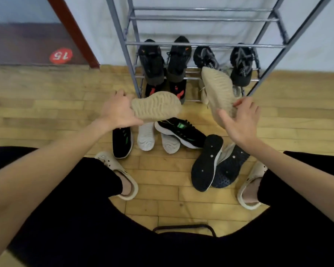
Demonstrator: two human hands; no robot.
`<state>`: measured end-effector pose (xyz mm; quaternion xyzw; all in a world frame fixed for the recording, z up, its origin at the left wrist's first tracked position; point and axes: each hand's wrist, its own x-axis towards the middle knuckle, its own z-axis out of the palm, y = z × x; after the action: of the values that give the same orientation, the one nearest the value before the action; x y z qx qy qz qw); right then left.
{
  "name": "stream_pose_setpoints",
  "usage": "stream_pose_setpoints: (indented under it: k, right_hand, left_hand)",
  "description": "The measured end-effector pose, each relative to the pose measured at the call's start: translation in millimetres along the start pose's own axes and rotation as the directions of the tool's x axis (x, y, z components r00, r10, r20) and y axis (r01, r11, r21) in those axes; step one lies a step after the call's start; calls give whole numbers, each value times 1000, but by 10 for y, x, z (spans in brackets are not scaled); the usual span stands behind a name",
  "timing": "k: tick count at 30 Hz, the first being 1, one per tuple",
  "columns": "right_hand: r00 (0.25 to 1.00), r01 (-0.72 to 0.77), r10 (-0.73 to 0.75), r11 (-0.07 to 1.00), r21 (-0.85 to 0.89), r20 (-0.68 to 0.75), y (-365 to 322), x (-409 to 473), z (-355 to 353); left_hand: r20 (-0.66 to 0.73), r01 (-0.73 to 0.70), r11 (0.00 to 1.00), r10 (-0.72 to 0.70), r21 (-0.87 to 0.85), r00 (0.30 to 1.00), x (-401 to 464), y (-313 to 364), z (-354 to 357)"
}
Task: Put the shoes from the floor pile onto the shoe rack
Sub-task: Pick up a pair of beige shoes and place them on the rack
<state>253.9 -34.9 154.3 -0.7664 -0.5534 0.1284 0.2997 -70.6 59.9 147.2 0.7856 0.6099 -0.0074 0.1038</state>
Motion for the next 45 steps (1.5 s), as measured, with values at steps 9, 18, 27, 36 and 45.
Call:
stream_pose_setpoints:
  k: [9, 18, 27, 36, 45]
  right_hand:
    - [968, -221, 252, 862, 457, -8, -225, 259, -371]
    - [971, -230, 224, 750, 620, 90, -106, 682, -478]
    - [982, -167, 187, 767, 620, 33, 194, 1614, -545]
    - [965, -188, 261, 576, 795, 39, 353, 2394, -430]
    - [907, -279, 377, 208, 937, 187, 439, 2842, -375]
  left_hand:
    - [-384, 93, 943, -219, -321, 897, 30, 499, -515]
    - [-344, 217, 899, -356, -381, 869, 470, 872, -734]
    - [-294, 119, 853, -301, -509, 907, 1389, 1578, -792]
    - [196, 230, 131, -233, -964, 953, 2113, 1977, -721]
    - [433, 471, -446, 191, -761, 881, 2446, 2389, -615]
